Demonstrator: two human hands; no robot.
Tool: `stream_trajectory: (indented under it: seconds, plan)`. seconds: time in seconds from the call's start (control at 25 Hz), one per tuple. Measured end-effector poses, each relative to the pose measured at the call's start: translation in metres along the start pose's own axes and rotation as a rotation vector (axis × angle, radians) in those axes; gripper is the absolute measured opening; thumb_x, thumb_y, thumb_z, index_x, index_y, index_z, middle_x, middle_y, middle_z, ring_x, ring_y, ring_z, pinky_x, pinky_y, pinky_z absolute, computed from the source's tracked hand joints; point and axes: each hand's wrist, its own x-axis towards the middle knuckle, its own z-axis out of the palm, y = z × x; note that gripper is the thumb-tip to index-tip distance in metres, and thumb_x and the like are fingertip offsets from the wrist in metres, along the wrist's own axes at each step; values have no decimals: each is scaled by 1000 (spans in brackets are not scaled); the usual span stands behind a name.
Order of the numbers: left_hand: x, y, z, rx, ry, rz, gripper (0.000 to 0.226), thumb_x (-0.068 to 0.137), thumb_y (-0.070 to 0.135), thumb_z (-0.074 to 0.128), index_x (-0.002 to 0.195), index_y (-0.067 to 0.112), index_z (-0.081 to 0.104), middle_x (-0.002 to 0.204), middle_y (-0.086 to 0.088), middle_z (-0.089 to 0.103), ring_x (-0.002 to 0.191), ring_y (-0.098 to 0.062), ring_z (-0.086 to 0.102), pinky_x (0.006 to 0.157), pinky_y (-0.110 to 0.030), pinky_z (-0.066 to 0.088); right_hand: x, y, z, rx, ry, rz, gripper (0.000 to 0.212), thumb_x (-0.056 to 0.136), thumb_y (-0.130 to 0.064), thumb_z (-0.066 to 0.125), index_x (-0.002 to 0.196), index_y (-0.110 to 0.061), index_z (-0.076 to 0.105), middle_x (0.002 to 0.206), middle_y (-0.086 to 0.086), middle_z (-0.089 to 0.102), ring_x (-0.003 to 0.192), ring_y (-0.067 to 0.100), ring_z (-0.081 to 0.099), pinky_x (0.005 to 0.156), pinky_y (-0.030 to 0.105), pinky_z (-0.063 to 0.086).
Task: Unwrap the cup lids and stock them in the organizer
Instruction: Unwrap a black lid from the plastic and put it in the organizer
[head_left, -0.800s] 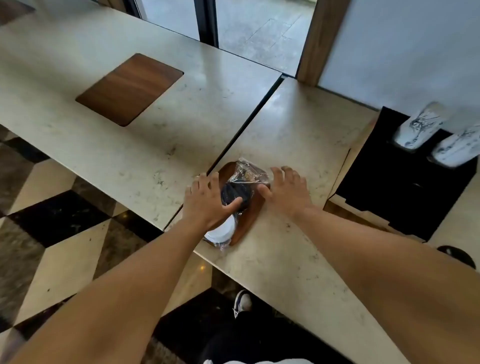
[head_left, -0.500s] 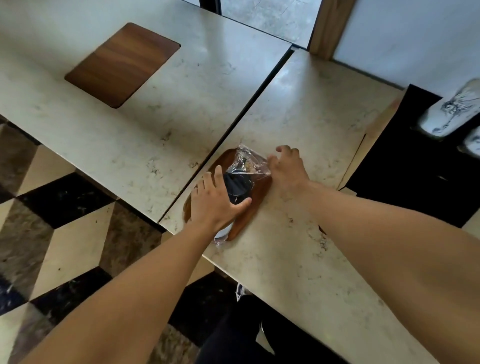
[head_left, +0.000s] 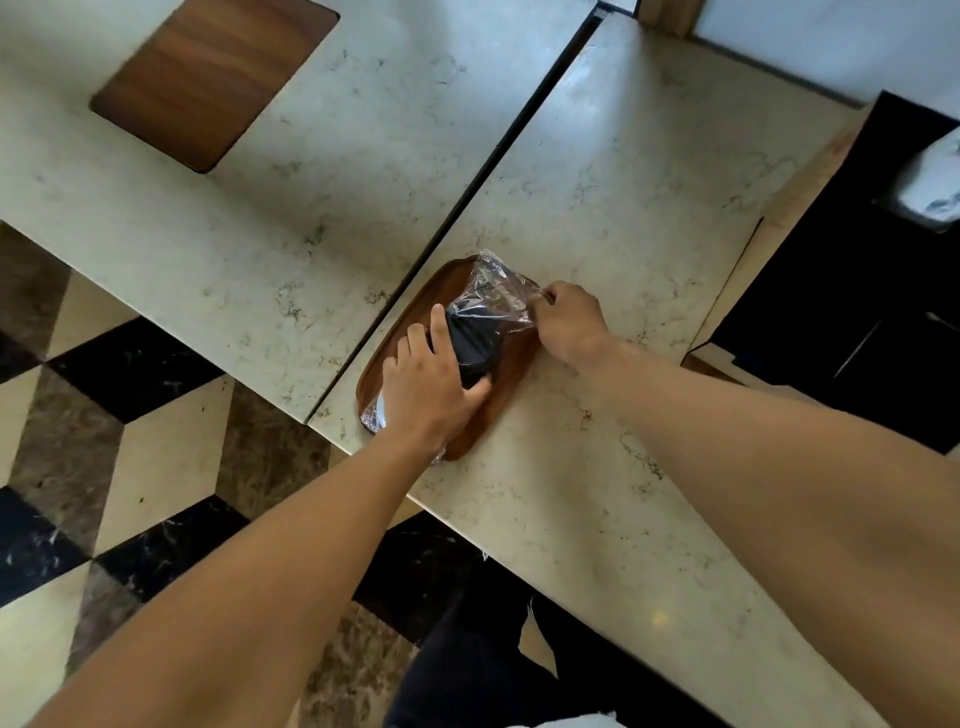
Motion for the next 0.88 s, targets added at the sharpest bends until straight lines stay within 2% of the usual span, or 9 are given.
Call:
stream_trajectory:
  seconds: [0.2, 0.28, 0.36, 0.44, 0.56, 0.64, 0.76, 0.88]
  plan:
    - [-3, 0, -7, 1, -7, 72, 111, 77, 64, 70, 157, 7, 20, 132, -20, 50, 115, -36, 53, 92, -50, 48, -14, 8, -3, 106, 68, 31, 18, 95, -29, 55, 83, -19, 62, 77, -3, 60, 78, 21, 58, 68, 26, 40]
    - [-5, 3, -11, 13, -12, 124, 111, 77, 63, 71, 157, 7, 20, 131, -20, 51, 114, -35, 53, 91, -49, 49, -24, 12, -9, 175, 75, 68, 18, 93, -27, 54, 80, -19, 63, 75, -3, 63, 78, 24, 64, 66, 31, 49]
    - [-6, 4, -15, 20, -24, 165, 111, 77, 62, 73, 158, 7, 21, 130, -19, 51, 113, -34, 54, 91, -49, 49, -33, 17, -14, 237, 79, 103, 20, 91, -26, 52, 81, -15, 65, 82, 6, 70, 81, 30, 71, 72, 40, 58]
    - [-8, 9, -19, 25, -38, 229, 111, 76, 61, 75, 157, 6, 22, 129, -19, 52, 111, -35, 55, 89, -51, 50, -47, 28, -19, 286, 93, 143, 25, 91, -26, 51, 86, -8, 68, 87, 11, 73, 83, 32, 71, 74, 42, 57]
    - [-13, 21, -19, 59, -66, 331, 113, 74, 61, 77, 157, 6, 24, 129, -19, 53, 111, -36, 56, 89, -51, 50, -69, 54, -28, 319, 113, 188, 25, 90, -30, 52, 85, -12, 68, 82, 6, 71, 75, 25, 67, 60, 32, 51]
    - [-17, 31, -17, 81, -84, 400, 113, 72, 61, 77, 157, 6, 25, 129, -19, 53, 111, -36, 55, 88, -52, 49, -85, 70, -32, 354, 139, 217, 23, 90, -31, 53, 86, -14, 68, 78, 4, 68, 71, 21, 63, 57, 27, 46]
    - [-21, 45, -14, 95, -100, 485, 113, 69, 60, 77, 156, 6, 27, 127, -19, 54, 108, -38, 56, 85, -50, 49, -107, 91, -38, 437, 186, 271, 24, 89, -30, 53, 87, -11, 68, 75, 4, 66, 66, 19, 61, 58, 35, 51]
    - [-29, 62, -8, 109, -121, 583, 111, 69, 61, 74, 155, 8, 27, 126, -17, 54, 108, -36, 55, 85, -48, 48, -132, 114, -48, 492, 233, 302, 19, 91, -28, 54, 82, -17, 67, 73, 0, 67, 66, 17, 64, 63, 37, 55]
